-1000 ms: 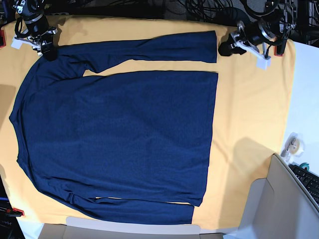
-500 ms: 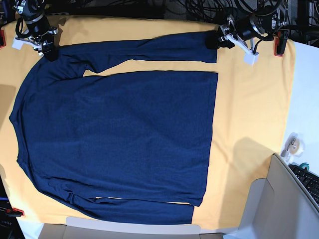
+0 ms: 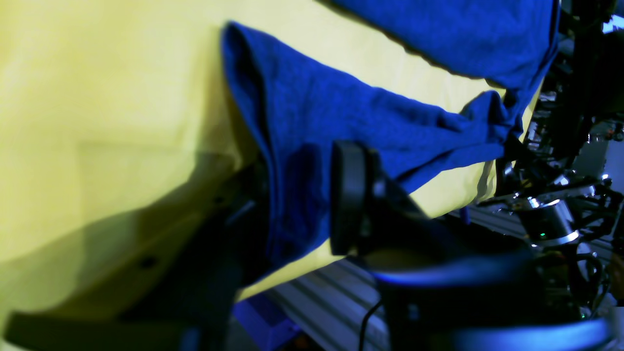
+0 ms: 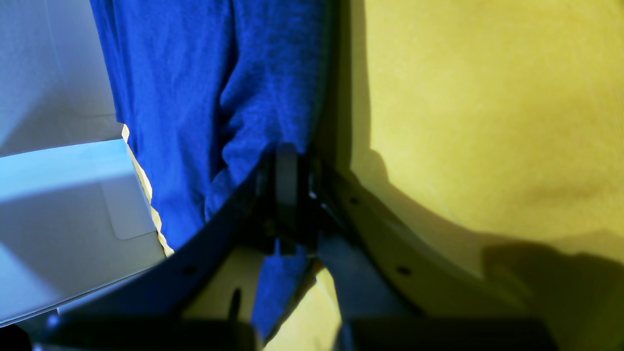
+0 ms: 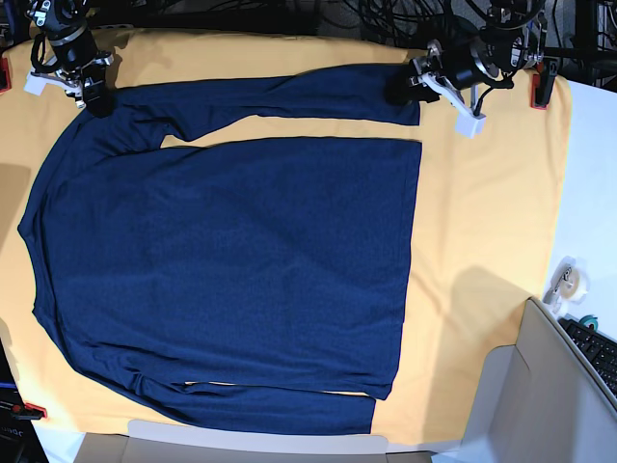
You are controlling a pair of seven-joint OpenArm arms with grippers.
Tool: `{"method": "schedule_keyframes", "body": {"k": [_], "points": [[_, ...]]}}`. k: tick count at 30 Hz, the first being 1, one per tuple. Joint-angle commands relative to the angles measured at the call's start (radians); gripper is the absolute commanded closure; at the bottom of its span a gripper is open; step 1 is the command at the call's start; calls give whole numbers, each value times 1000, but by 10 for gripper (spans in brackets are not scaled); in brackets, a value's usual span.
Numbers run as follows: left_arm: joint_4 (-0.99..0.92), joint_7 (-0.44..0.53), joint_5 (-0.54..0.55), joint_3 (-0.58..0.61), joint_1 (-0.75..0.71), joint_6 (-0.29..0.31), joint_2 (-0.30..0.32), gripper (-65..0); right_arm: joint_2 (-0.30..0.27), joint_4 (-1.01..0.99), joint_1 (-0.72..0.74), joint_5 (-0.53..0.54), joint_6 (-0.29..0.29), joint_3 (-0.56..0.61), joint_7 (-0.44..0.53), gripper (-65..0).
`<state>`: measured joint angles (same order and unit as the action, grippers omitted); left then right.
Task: Fold the T-shirt properly
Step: 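Pinch the shoulder edge corners with both grippers and lift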
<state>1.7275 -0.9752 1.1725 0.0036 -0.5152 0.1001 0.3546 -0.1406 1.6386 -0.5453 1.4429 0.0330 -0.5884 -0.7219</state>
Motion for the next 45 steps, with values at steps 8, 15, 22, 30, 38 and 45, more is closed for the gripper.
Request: {"method": "schedule_keyframes", "body": {"k": [8, 15, 22, 30, 38, 45], "points": [[101, -60, -41, 9, -20, 2, 31, 0, -14, 21, -5, 19, 11, -6, -28, 0], [240, -63, -41, 3, -12, 59, 34, 0, -44, 90, -22, 22, 11, -11, -29, 0], [308, -63, -39, 5, 74, 60, 34, 0, -73, 214, -29, 19, 12, -54, -28, 0], [306, -63, -39, 6, 249, 60, 34, 0, -80, 208, 63, -15, 12, -63, -26, 0], [254, -63, -44, 3, 401, 60, 34, 0, -75, 208, 207, -163, 12, -29, -26, 0], [133, -63, -44, 9, 485, 60, 34, 0, -77, 163, 311, -284, 12, -26, -26, 0]]}}
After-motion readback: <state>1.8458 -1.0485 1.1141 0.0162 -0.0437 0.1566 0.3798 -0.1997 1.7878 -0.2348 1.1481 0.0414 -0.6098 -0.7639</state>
